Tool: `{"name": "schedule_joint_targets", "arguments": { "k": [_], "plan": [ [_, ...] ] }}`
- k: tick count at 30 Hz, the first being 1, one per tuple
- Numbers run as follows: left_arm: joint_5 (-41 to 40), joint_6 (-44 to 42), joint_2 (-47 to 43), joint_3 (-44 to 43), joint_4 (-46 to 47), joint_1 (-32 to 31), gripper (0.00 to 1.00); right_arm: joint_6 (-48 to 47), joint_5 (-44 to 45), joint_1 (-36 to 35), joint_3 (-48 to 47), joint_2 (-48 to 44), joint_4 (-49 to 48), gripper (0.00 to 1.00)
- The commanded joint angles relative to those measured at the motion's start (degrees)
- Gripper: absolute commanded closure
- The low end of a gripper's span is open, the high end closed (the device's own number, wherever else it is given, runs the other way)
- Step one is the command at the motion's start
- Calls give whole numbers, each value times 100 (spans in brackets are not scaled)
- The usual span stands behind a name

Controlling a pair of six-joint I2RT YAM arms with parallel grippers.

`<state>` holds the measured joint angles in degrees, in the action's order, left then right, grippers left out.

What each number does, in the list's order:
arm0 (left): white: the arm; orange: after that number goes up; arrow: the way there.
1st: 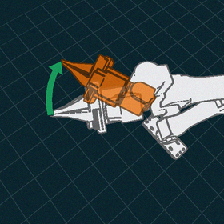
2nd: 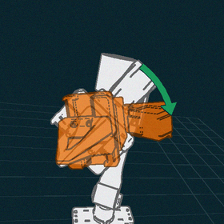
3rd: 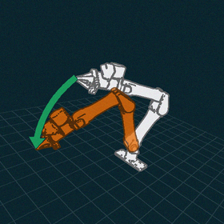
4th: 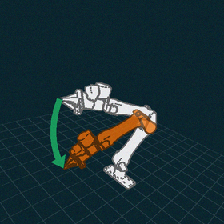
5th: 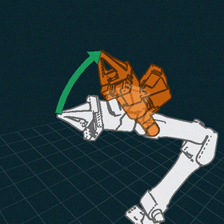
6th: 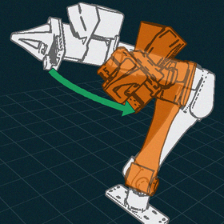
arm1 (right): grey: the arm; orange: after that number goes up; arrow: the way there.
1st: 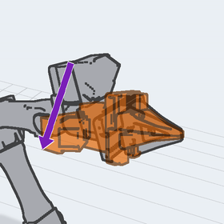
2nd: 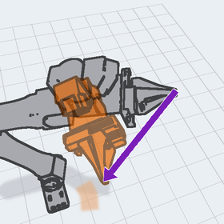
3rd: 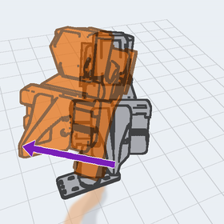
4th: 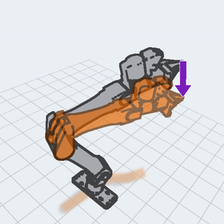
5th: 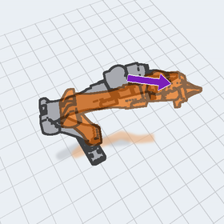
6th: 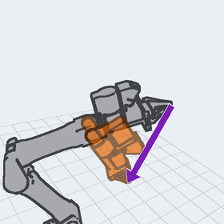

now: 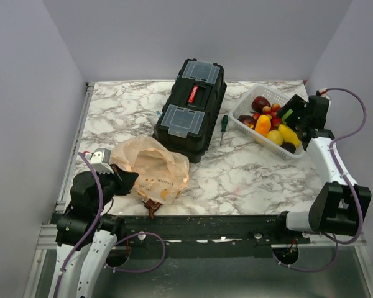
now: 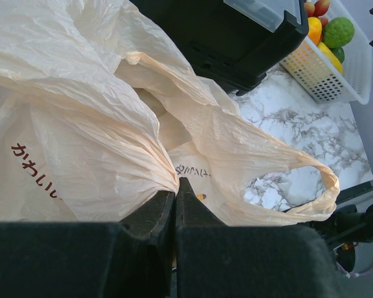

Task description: Take the fake fruits out of the plastic bag

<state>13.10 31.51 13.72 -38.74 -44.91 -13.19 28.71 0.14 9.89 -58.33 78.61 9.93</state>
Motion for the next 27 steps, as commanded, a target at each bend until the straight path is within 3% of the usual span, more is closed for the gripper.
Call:
{"name": "schedule_joint_targets", "arguments": {
  "k": [1, 7, 15, 22, 27],
  "plan": [
    [108, -17, 51, 50, 114, 45, 100, -5, -428, -491, 198, -435, 200, 9],
    [120, -13, 92, 51, 114, 55, 100, -83, -453, -1803, 332, -859, 279, 10],
    [114, -4, 68, 56, 114, 61, 100, -296, -582, -3881, 267, -1451, -358, 17],
    [79, 22, 124, 42, 105, 58, 100, -294, -46, -5952, -231, -611, -934, 21],
    [17, 40, 66, 51, 96, 62, 100, 39, -94, -6806, -691, 693, -1611, 23]
  ]
}}
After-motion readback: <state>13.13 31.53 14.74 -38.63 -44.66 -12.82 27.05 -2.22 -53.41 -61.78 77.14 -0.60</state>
